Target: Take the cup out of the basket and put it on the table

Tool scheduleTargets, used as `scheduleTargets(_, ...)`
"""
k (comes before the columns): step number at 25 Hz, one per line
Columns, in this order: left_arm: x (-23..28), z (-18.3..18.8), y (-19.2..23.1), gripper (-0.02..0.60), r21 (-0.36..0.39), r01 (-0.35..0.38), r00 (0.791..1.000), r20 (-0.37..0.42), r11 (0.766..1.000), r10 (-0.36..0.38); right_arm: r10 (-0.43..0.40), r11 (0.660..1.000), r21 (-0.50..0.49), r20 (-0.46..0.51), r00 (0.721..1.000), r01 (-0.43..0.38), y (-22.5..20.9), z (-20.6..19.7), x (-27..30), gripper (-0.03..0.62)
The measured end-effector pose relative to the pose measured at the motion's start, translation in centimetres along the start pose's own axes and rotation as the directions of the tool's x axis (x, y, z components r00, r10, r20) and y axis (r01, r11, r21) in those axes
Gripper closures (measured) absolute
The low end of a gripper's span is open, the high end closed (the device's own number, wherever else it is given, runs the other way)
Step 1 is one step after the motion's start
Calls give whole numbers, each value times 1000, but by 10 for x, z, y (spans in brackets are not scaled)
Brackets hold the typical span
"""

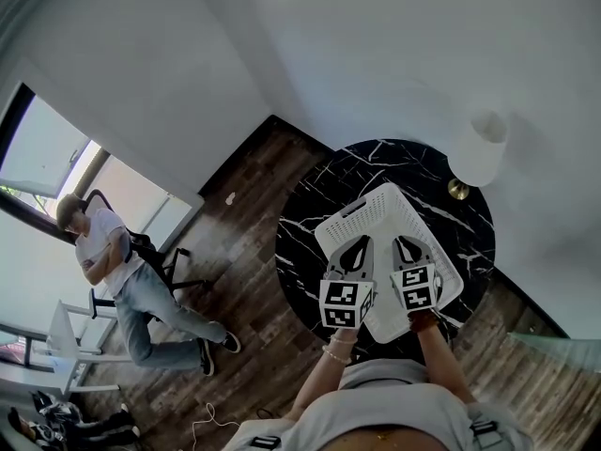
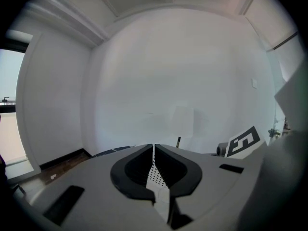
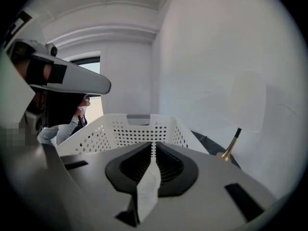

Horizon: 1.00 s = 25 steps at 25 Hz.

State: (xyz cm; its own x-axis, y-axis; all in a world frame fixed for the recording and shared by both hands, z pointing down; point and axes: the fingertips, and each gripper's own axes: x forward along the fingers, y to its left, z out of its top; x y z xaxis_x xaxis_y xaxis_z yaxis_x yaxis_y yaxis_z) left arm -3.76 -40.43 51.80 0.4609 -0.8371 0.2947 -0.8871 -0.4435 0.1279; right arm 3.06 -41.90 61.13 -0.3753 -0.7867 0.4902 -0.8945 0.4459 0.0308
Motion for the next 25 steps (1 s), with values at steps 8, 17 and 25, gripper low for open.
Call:
scheduleTargets(8,10,-3,16,577,-41,-15,1000,-14,999,14,60,998,41,-157,986,-54,0,-42,31,505)
scheduleTargets(17,19,-7,22,577,-54,-16,999,-28,998,15,116,993,69,-335,935,-99,0,-87,54,485)
scheduleTargets(25,25,-11,27,577,-67,-18,999,-41,998,16,151,988,86,-399,905,-127,-2,-103,64,485)
